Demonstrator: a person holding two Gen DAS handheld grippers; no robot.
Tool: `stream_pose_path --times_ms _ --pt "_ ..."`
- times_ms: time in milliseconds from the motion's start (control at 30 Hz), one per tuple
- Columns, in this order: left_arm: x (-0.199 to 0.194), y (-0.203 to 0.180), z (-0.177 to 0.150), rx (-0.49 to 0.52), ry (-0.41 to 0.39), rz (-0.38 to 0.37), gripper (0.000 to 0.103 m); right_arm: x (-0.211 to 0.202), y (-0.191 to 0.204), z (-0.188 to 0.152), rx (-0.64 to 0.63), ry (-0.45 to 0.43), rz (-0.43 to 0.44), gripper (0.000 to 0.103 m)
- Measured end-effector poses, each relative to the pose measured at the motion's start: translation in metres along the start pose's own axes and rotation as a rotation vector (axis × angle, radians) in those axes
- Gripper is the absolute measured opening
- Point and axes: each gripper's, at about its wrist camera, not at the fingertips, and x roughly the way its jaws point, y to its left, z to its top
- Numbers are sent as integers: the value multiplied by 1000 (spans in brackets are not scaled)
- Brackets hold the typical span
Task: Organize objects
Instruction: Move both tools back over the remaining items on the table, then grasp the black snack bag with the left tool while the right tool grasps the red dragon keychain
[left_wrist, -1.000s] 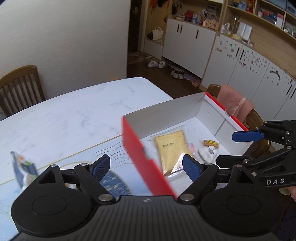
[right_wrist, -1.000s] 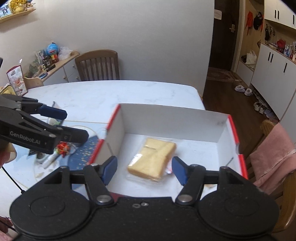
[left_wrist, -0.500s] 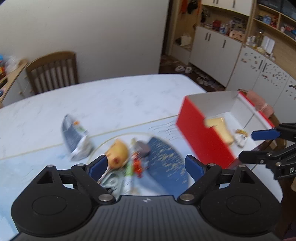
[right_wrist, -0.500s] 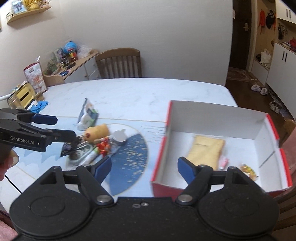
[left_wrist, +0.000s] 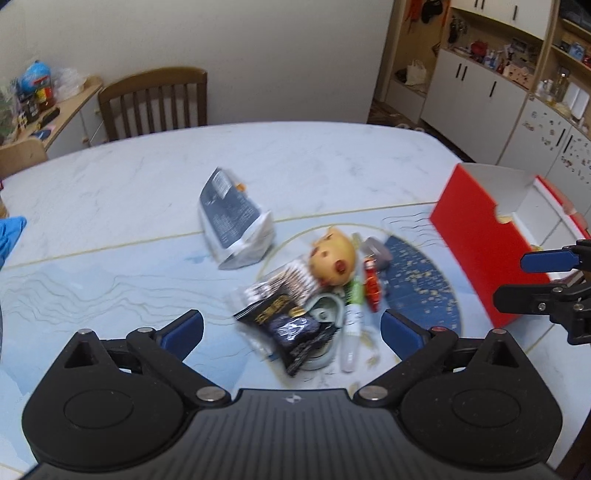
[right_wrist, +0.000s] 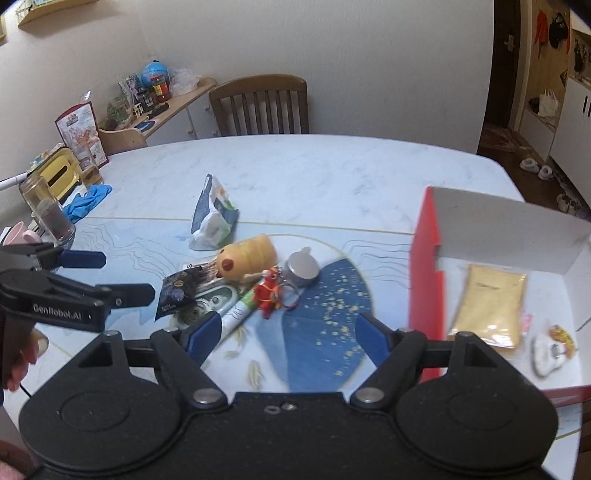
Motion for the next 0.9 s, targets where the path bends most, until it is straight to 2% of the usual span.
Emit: stream_pose_path --times_ms 100,200,367,533,700,900 --pt "10 9 -3 -12 7 16 103 16 8 3 -5 11 -11 79" --pt "19 16 -4 -25 17 -4 103 30 14 4 -6 22 -22 79" --pt "32 16 -3 -3 7 10 103 54 18 8 0 45 -41 79" --pt "49 14 -1 4 31 12 103 75 16 14 29 71 -45 79" --pt "62 10 1 15 36 94 103 92 16 20 50 84 -45 79" --pt "75 11 -3 -4 68 94 103 115 13 25 112 115 -35 79"
